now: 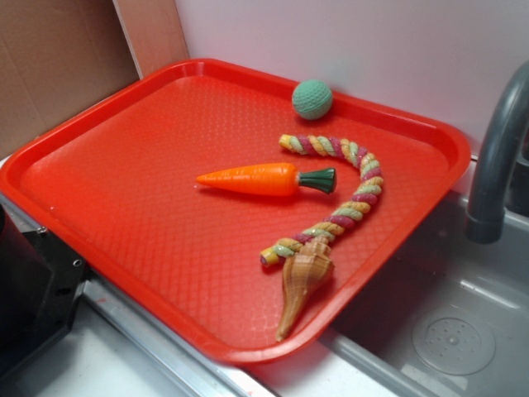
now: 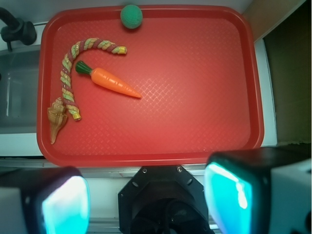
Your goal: Grab the shell.
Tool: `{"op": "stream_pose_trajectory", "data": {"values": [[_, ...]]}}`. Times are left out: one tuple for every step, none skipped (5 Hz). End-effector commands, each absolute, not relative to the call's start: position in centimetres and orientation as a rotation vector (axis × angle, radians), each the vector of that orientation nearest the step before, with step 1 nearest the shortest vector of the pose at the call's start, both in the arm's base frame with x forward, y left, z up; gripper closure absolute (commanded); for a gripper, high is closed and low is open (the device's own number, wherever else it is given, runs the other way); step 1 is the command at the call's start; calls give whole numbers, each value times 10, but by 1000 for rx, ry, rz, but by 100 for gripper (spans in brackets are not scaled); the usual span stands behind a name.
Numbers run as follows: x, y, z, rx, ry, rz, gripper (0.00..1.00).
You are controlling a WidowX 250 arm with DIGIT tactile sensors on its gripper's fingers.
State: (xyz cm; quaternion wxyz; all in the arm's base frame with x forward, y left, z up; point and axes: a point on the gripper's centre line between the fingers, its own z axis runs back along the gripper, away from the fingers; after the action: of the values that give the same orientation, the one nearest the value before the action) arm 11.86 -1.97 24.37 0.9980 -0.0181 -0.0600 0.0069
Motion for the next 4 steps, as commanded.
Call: {"op": "stream_pose_trajectory", "data": {"values": [[119, -20, 244, -36, -120, 14, 0], [130, -49, 211, -2, -154, 210, 0], [146, -98, 179, -106, -182, 443, 0], [156, -128, 155, -158, -163, 458, 0]]}}
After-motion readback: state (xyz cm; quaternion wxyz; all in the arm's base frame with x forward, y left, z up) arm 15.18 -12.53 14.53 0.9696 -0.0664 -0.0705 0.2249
